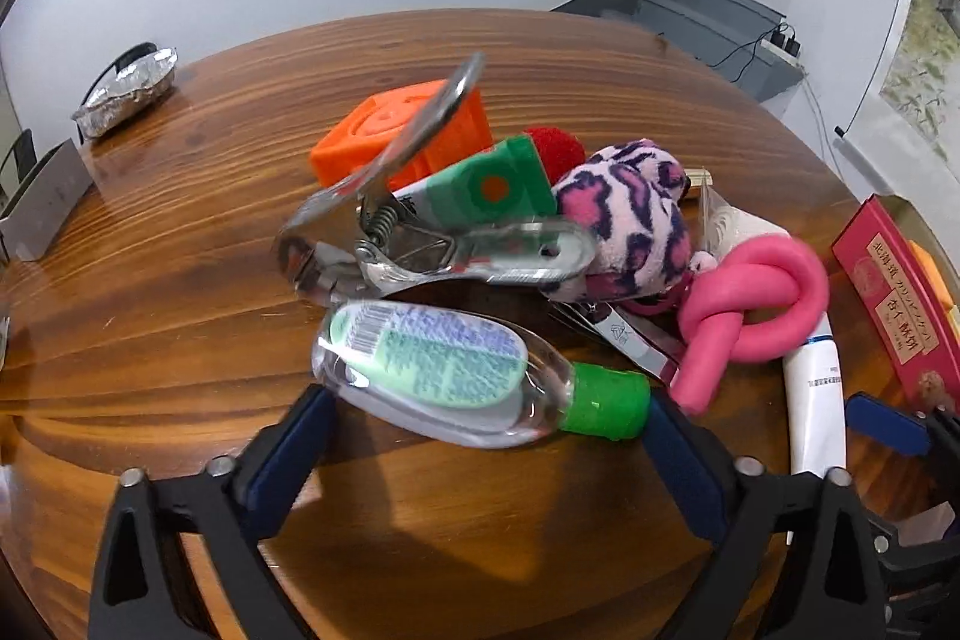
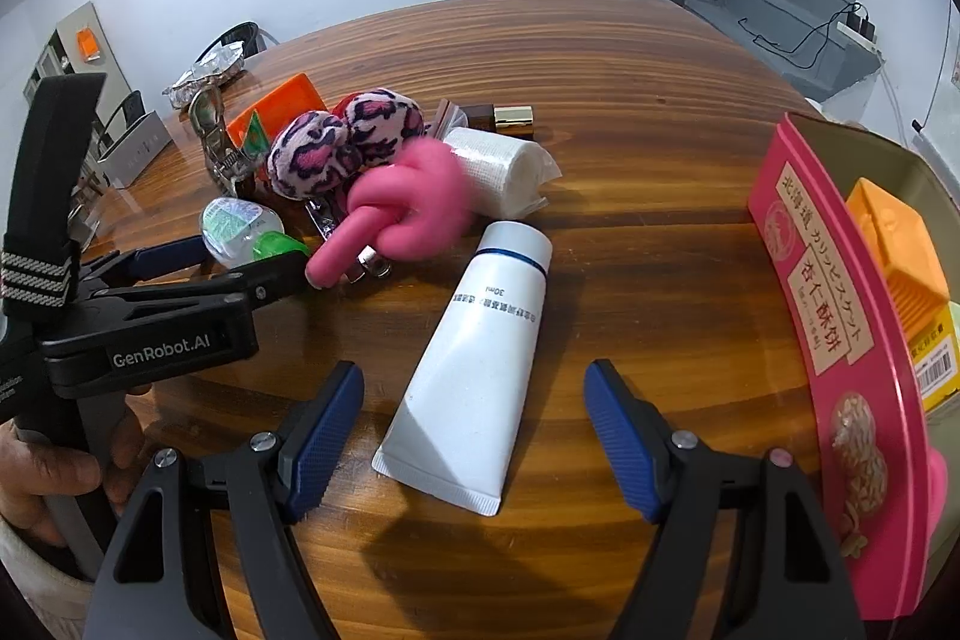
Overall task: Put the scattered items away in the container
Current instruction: 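Grasp the clear sanitizer bottle with the left gripper and lift it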
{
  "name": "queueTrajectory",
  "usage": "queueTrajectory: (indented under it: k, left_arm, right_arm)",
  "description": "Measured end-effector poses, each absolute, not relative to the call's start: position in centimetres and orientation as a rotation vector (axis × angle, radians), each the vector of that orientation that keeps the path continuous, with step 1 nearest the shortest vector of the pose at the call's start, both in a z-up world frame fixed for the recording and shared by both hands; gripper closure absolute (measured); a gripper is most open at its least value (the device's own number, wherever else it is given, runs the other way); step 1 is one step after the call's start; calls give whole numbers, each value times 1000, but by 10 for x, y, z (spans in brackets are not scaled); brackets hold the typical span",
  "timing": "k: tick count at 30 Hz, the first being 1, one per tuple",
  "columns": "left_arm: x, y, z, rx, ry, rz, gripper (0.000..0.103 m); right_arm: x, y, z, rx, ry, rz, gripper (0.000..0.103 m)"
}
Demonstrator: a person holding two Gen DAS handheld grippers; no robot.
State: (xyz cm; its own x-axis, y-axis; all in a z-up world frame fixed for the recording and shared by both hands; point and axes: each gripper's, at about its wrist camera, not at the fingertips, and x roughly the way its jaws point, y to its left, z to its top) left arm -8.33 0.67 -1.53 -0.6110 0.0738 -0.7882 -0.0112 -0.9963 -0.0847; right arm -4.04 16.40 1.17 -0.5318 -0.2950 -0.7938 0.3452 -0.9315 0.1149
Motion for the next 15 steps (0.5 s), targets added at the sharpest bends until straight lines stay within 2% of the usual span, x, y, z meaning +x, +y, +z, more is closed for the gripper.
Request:
queueTrajectory:
  k: [1,3,4,8,9,12,15]
  left_arm:
    - [-81,8,-14,-1349,-107,2773,30]
    - [-80,12,-12,-1342,-117,2764,45]
    - [-78,11,-11,-1338,-131,2759,48]
    - [-73,6,-12,-1327,-157,2751,48]
    - [-73,5,-12,-1325,-168,2750,46]
    - [-71,-1,-13,-1336,-230,2761,2]
    - [-72,-9,-10,-1317,-302,2785,2]
  right_arm:
    - [-40,164,12,1264,78,-2468,24]
    - [-40,165,12,1265,72,-2467,24]
    - [-40,165,12,1265,70,-2466,24]
    - [-40,165,12,1266,71,-2471,24]
    - [-39,165,12,1266,70,-2472,24]
    - [-40,166,12,1268,65,-2473,24]
    - [-41,167,12,1272,60,-2471,24]
